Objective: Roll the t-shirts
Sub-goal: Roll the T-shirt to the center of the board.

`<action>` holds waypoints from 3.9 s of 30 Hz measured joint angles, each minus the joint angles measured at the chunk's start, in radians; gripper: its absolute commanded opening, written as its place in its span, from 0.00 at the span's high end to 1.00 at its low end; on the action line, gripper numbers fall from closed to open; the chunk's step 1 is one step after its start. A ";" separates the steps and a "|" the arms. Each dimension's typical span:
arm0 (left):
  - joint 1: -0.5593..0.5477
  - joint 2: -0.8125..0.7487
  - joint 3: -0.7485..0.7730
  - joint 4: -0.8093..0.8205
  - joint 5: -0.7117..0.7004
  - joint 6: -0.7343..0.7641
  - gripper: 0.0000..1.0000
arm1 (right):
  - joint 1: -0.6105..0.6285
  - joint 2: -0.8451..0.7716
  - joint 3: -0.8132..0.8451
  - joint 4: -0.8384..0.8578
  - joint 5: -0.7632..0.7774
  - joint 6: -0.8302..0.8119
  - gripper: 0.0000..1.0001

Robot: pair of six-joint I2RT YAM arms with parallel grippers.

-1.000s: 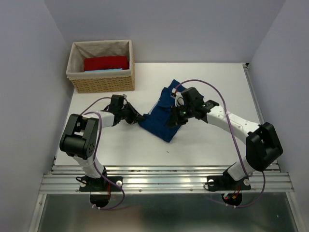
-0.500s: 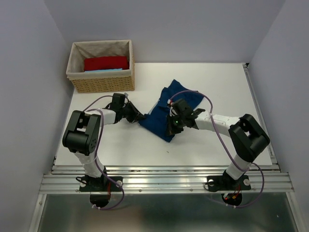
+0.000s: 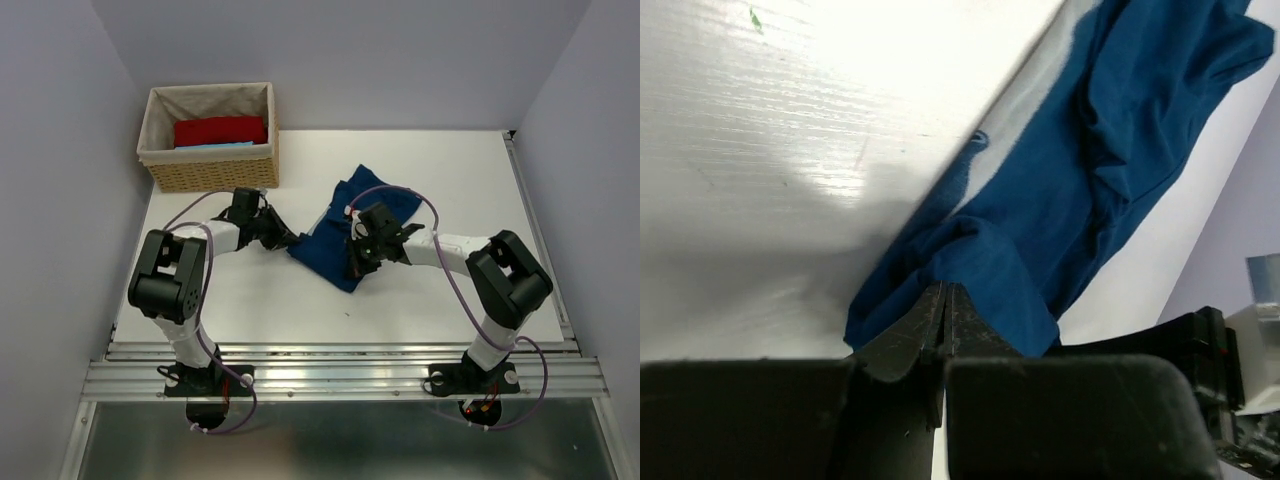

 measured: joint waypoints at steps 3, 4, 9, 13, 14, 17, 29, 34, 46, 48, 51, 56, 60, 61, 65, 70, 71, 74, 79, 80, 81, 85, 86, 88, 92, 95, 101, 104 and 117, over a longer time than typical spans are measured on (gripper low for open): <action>-0.003 -0.077 0.020 -0.067 -0.051 0.047 0.90 | 0.000 0.000 0.000 0.000 -0.017 -0.038 0.99; -0.005 -0.101 0.029 -0.085 -0.065 0.063 0.90 | 0.000 0.000 0.002 -0.002 -0.021 -0.046 0.99; -0.043 -0.203 0.081 -0.142 -0.137 0.137 0.90 | 0.000 -0.004 0.009 -0.023 -0.034 -0.085 0.99; -0.102 -0.204 0.081 -0.157 -0.145 0.148 0.91 | 0.000 -0.039 0.009 -0.035 -0.034 -0.066 0.97; -0.111 -0.196 0.081 -0.157 -0.144 0.148 0.91 | 0.000 -0.053 0.009 -0.033 -0.035 -0.046 0.96; -0.133 -0.153 0.081 -0.154 -0.142 0.147 0.91 | 0.000 -0.104 -0.005 -0.003 -0.034 0.006 0.97; -0.136 -0.002 0.062 -0.116 -0.163 0.136 0.92 | 0.000 -0.163 -0.204 0.202 0.003 0.184 0.98; -0.136 -0.001 0.062 -0.109 -0.171 0.137 0.92 | -0.004 -0.120 -0.229 0.254 0.032 0.180 0.98; -0.136 -0.036 0.182 -0.251 -0.219 0.187 0.87 | 0.071 -0.260 -0.068 0.033 0.193 0.069 0.69; -0.130 -0.083 0.220 -0.303 -0.242 0.194 0.86 | 0.125 -0.272 -0.016 0.006 0.272 0.044 0.56; -0.110 -0.164 0.262 -0.349 -0.272 0.198 0.84 | 0.207 -0.260 0.039 -0.018 0.370 0.004 0.41; -0.028 -0.296 0.274 -0.417 -0.314 0.195 0.72 | 0.334 -0.151 0.097 -0.055 0.575 -0.086 0.38; 0.041 -0.335 0.257 -0.442 -0.326 0.189 0.69 | 0.397 -0.069 0.103 -0.080 0.715 -0.153 0.35; 0.051 -0.340 0.245 -0.445 -0.326 0.188 0.68 | 0.405 -0.059 0.103 -0.085 0.737 -0.166 0.35; 0.066 -0.351 0.180 -0.455 -0.317 0.181 0.59 | 0.435 -0.020 0.103 -0.088 0.807 -0.211 0.35; 0.066 -0.351 0.121 -0.460 -0.299 0.168 0.41 | 0.459 0.015 0.103 -0.080 0.858 -0.248 0.36; 0.065 -0.351 0.110 -0.460 -0.296 0.164 0.41 | 0.462 0.025 0.103 -0.075 0.865 -0.256 0.36; 0.066 -0.358 0.087 -0.457 -0.291 0.154 0.39 | 0.472 0.053 0.103 -0.055 0.883 -0.272 0.37; 0.066 -0.376 0.063 -0.441 -0.283 0.144 0.38 | 0.485 0.074 0.068 0.000 0.923 -0.293 0.54; 0.066 -0.378 0.058 -0.437 -0.281 0.143 0.36 | 0.486 0.077 0.059 0.014 0.934 -0.296 0.61; 0.066 -0.379 0.049 -0.429 -0.275 0.139 0.34 | 0.488 0.080 0.055 0.028 0.946 -0.299 0.67; 0.066 -0.389 -0.015 -0.375 -0.234 0.109 0.18 | 0.488 0.086 0.032 0.084 0.975 -0.306 0.90; 0.066 -0.392 -0.033 -0.362 -0.224 0.102 0.16 | 0.488 0.086 0.031 0.091 0.978 -0.307 0.93; 0.063 -0.399 -0.082 -0.327 -0.195 0.077 0.11 | 0.488 0.086 0.031 0.103 0.978 -0.310 0.97; 0.035 -0.399 -0.153 -0.270 -0.155 0.031 0.03 | 0.487 0.083 0.026 0.128 0.962 -0.311 0.99; 0.001 -0.399 -0.200 -0.204 -0.129 -0.009 0.01 | 0.487 0.068 0.012 0.140 0.936 -0.311 0.99; -0.016 -0.372 -0.279 -0.027 -0.087 -0.078 0.01 | 0.487 0.028 -0.009 0.147 0.861 -0.309 0.99; -0.016 -0.349 -0.297 0.032 -0.076 -0.093 0.01 | 0.480 -0.001 -0.017 0.147 0.813 -0.301 0.99; -0.028 -0.286 -0.297 0.138 -0.072 -0.103 0.07 | 0.421 -0.042 -0.018 0.145 0.670 -0.270 0.99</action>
